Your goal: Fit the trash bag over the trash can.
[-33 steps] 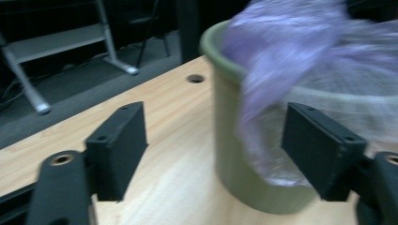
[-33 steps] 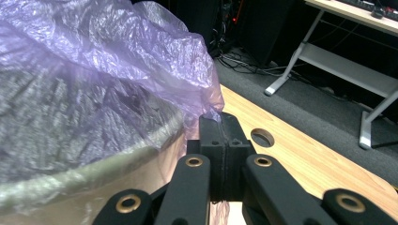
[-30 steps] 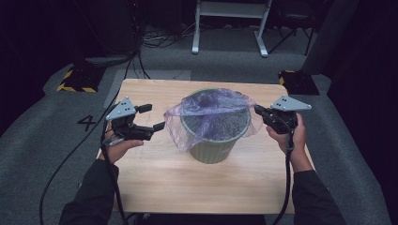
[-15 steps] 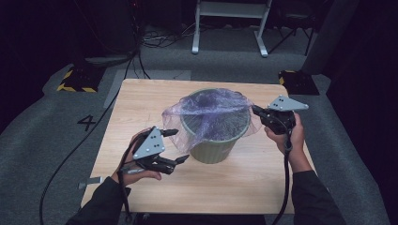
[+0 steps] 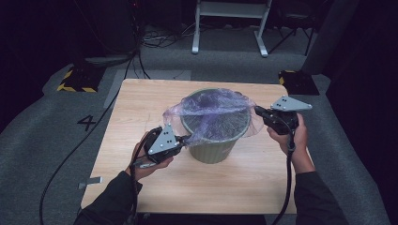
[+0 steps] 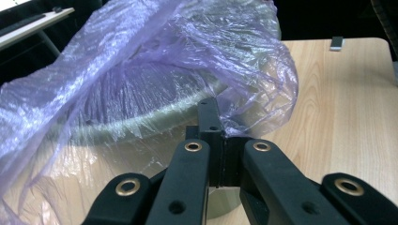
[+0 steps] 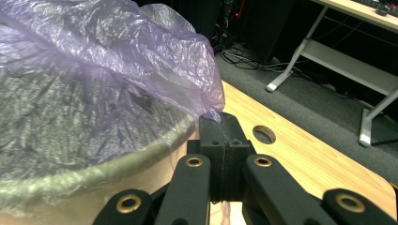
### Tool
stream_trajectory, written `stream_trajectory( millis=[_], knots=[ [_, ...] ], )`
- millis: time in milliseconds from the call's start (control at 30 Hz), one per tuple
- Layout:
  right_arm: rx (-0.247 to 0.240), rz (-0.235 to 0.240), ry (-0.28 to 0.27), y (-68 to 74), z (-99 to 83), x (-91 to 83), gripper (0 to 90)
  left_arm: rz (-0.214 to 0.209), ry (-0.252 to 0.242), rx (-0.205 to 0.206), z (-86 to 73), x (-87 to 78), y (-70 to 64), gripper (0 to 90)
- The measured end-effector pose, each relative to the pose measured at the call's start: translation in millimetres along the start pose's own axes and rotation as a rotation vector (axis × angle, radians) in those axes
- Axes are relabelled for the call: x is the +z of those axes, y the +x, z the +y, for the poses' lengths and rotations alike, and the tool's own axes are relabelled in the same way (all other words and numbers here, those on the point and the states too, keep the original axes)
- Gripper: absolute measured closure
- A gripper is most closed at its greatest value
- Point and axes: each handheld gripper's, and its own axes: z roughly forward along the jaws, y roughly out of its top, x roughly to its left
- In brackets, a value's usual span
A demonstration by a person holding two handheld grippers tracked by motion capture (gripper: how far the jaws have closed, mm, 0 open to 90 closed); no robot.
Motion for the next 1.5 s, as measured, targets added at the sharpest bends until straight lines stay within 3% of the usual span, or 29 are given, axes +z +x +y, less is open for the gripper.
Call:
stream_trajectory(
  millis=[133, 333, 500, 667, 767, 833, 967, 1067, 1200, 1333, 1400, 1467, 1500],
  knots=[
    [0.012, -0.003, 0.014, -2.9, -0.7, 1.5, 90.0, -0.049, 0.04, 0.046, -5.7, 1.9, -7.7, 90.0],
    [0.036, -0.01, 0.045, -6.8, 1.0, 10.0, 90.0, -0.115, 0.163, 0.097, -23.3, 22.8, -16.8, 90.0],
    [0.048, -0.005, 0.066, -10.0, 0.8, 21.3, 90.0, -0.13, 0.22, 0.067, -40.4, 34.6, -10.9, 90.0],
    [0.05, -0.012, 0.074, -10.9, 1.9, 28.8, 90.0, -0.143, 0.201, 0.032, -49.3, 26.3, -3.6, 88.8],
    [0.053, -0.005, 0.063, -10.1, 1.8, 28.6, 90.0, -0.129, 0.193, 0.002, -52.7, 15.4, -1.2, 63.1],
    [0.05, -0.005, 0.058, -9.0, 2.1, 27.5, 90.0, -0.12, 0.162, -0.039, -55.1, 5.3, 0.5, 53.2],
    [0.05, -0.006, 0.044, -8.1, 2.7, 24.2, 90.0, -0.149, 0.088, -0.09, -55.4, -14.0, -4.6, 27.4],
    [0.051, -0.006, 0.035, -8.5, 3.1, 22.4, 90.0, -0.119, 0.03, -0.098, -51.1, -29.0, -12.0, 17.7],
    [0.043, -0.005, 0.031, -8.0, 4.6, 21.1, 90.0, -0.081, -0.064, -0.109, -37.3, -49.7, -9.2, 16.5],
    [0.039, -0.008, 0.02, -7.0, 7.1, 19.6, 90.0, 0.016, -0.117, -0.111, -19.4, -61.6, 2.3, 16.5],
    [0.035, -0.011, 0.017, -6.6, 7.9, 19.4, 90.0, 0.124, -0.163, -0.087, -15.8, -64.4, 4.4, 21.0],
    [0.035, -0.006, 0.015, -5.9, 8.5, 19.6, 90.0, 0.196, -0.145, -0.059, -13.9, -62.0, 8.2, 24.4],
    [0.033, -0.008, 0.015, -5.6, 8.7, 19.8, 90.0, 0.213, -0.143, -0.069, -14.5, -60.0, 12.0, 25.9]
  ],
)
